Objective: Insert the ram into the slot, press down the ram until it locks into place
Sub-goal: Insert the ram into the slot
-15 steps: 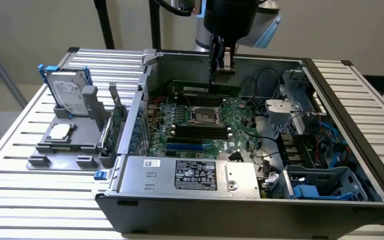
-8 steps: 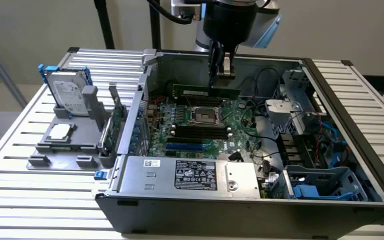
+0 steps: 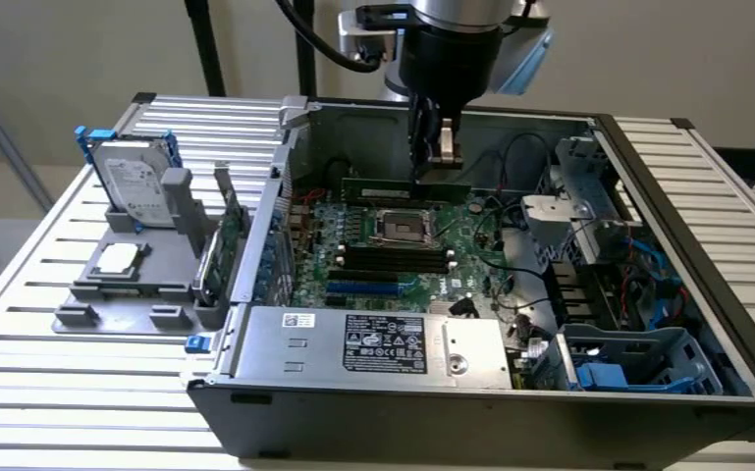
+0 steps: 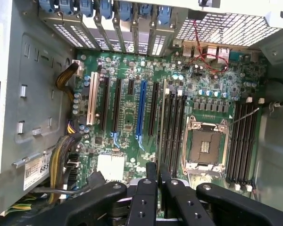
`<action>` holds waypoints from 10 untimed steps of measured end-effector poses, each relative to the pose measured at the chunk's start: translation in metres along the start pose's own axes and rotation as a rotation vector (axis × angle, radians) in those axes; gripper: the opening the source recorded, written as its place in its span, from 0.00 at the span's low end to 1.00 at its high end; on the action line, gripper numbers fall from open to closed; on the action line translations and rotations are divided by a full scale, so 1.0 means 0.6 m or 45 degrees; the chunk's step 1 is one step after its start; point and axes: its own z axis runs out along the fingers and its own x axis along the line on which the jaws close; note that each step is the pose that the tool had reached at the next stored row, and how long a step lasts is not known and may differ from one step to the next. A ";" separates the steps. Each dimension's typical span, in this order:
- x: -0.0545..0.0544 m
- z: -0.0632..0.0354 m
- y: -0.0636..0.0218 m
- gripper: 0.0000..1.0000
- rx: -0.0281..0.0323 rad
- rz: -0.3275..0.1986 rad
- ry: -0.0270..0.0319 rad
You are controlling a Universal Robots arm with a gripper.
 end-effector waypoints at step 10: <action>-0.006 0.030 -0.017 0.14 0.0012 -0.004 -0.0004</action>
